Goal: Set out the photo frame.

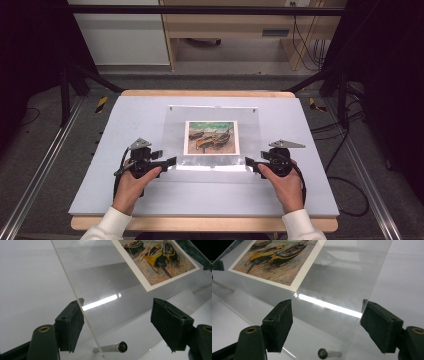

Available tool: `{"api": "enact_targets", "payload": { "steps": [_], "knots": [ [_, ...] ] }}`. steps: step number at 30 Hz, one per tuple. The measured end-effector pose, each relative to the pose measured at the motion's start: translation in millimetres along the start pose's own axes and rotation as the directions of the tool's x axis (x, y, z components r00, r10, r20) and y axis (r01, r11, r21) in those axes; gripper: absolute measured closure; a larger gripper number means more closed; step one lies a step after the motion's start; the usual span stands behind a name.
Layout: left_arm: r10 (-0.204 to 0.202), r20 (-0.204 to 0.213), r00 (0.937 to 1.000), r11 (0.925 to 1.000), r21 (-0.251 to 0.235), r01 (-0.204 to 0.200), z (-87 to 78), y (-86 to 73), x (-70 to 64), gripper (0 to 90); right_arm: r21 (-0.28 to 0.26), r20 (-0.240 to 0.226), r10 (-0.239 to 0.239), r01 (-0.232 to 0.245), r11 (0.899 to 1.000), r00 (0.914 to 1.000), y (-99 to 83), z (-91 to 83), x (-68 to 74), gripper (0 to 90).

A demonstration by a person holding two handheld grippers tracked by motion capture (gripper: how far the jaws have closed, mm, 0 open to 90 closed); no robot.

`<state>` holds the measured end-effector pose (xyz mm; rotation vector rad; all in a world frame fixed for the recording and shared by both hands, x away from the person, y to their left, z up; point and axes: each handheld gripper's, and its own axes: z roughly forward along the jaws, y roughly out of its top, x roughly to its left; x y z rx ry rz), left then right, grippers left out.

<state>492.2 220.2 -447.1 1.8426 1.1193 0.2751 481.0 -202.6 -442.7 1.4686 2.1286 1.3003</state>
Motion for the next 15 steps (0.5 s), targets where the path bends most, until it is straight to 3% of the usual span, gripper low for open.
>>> {"api": "enact_targets", "payload": {
  "steps": [15],
  "knots": [
    [0.005,-0.009,1.0,0.9998,-0.018,-0.005,-7.5,-6.2,-4.1,32.0,-0.018,0.012,-0.032,0.032,0.999,0.9994,-5.4,-7.3,3.6,31.1]
  ]
}}
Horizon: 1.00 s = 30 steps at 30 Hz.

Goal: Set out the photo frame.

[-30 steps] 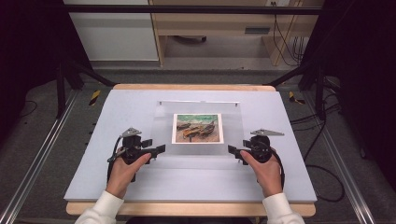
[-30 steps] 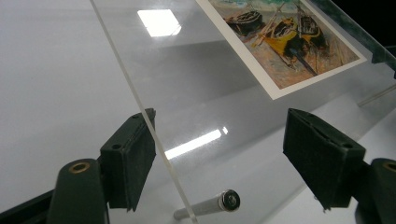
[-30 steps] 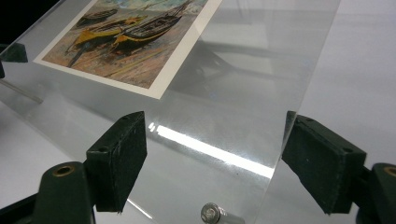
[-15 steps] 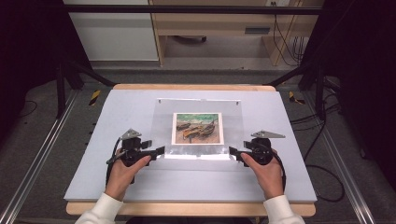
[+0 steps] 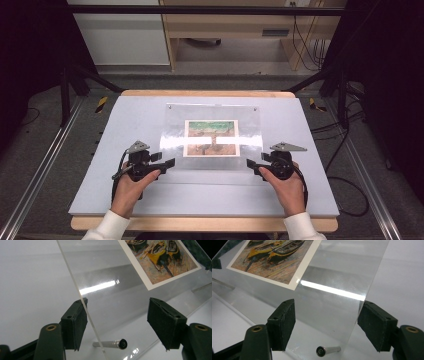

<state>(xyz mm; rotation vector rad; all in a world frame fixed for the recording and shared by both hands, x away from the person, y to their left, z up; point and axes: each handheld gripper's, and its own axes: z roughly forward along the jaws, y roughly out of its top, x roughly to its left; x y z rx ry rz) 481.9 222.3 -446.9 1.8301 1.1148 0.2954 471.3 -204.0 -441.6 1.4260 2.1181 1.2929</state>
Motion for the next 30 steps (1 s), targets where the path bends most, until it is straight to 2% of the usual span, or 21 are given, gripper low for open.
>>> {"api": "enact_targets", "payload": {
  "steps": [16,30],
  "knots": [
    [0.03,-0.024,0.9993,0.9995,-0.006,-0.03,-10.7,-7.6,-7.5,39.1,-0.005,0.038,-0.062,0.062,0.998,0.9973,-10.6,-12.7,10.3,37.2],
    [0.038,-0.028,0.9989,0.9992,-0.007,-0.039,-15.6,-12.0,-9.8,43.3,-0.005,0.045,-0.079,0.079,0.997,0.9959,-18.0,-19.3,13.9,41.7]
  ]
}}
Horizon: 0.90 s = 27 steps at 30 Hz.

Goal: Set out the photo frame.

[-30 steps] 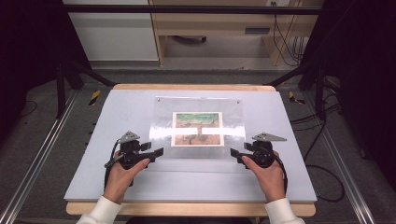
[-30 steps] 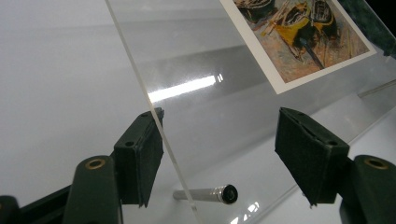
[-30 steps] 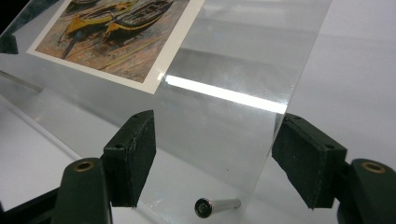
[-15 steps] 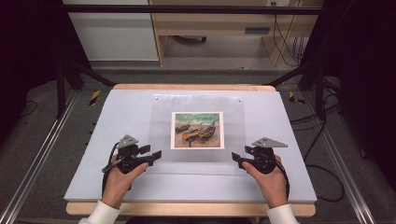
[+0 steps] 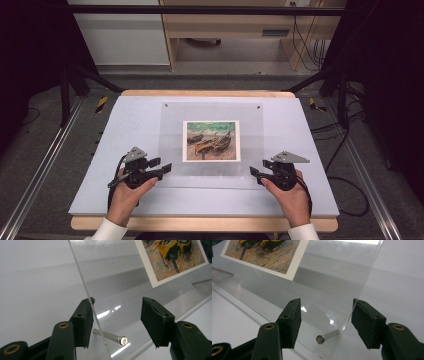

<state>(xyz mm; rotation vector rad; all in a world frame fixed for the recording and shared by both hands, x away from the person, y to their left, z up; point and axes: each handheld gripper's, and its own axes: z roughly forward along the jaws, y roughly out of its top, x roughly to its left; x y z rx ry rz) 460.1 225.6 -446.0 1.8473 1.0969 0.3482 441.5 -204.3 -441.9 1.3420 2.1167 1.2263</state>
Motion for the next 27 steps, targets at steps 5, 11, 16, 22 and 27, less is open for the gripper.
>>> {"api": "enact_targets", "payload": {
  "steps": [5,11,16,22,27],
  "knots": [
    [0.0,-0.001,1.0,1.0,-0.002,0.0,-1.7,-1.6,-0.5,45.0,0.0,0.004,-0.005,0.005,1.0,1.0,-2.0,-1.6,0.9,42.9],
    [-0.01,-0.002,1.0,0.9999,-0.008,0.01,-3.2,-3.7,-1.0,46.7,-0.003,0.004,-0.009,0.009,1.0,1.0,-3.9,-3.1,1.2,44.7],
    [-0.008,-0.01,0.9999,0.9999,-0.007,0.008,-4.7,-5.2,-2.6,47.4,0.0,0.006,-0.01,0.01,1.0,0.9999,-5.0,-4.6,1.9,46.3],
    [-0.006,-0.014,0.9999,1.0,-0.002,0.006,-7.3,-6.7,-3.6,50.0,-0.003,0.016,-0.016,0.016,1.0,0.9997,-8.1,-6.9,3.8,48.4],
    [-0.003,-0.017,0.9998,1.0,-0.003,0.003,-8.5,-8.5,-4.4,50.8,-0.002,0.018,-0.019,0.019,1.0,0.9997,-9.6,-7.8,4.9,49.2]
  ]
}}
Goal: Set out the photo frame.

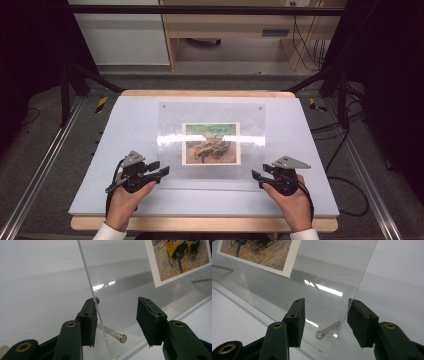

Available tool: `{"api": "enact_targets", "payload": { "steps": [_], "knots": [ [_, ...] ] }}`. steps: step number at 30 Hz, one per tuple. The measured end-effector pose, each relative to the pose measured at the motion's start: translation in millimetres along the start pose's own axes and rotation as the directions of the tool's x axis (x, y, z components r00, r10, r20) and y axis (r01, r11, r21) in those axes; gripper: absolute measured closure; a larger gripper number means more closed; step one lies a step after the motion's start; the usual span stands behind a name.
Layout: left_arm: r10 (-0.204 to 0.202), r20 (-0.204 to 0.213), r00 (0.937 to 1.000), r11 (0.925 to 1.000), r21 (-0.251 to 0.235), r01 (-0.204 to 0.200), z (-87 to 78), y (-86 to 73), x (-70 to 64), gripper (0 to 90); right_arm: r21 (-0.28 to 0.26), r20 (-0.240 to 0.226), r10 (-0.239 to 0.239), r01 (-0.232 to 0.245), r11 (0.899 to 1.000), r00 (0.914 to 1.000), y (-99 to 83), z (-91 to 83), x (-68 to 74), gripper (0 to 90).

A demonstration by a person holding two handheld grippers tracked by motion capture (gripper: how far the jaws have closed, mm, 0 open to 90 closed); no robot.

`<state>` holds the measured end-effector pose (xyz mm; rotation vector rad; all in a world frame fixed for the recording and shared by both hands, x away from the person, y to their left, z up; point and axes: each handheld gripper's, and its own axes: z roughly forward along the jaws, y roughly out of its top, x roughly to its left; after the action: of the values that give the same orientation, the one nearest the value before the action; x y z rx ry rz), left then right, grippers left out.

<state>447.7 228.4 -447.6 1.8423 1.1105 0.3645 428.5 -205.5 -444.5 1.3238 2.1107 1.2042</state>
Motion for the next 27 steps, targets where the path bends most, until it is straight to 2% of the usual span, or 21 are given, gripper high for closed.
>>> {"api": "enact_targets", "payload": {
  "steps": [7,27],
  "knots": [
    [-0.007,0.005,1.0,1.0,-0.005,0.007,-1.6,-3.1,-1.0,52.6,0.004,0.005,-0.004,0.004,1.0,1.0,-1.8,-1.7,1.2,50.6],
    [0.008,0.0,1.0,1.0,0.005,-0.008,-5.2,-6.7,-2.3,56.1,0.013,0.012,-0.015,0.015,1.0,0.9998,-6.1,-5.4,4.2,54.6]
  ]
}}
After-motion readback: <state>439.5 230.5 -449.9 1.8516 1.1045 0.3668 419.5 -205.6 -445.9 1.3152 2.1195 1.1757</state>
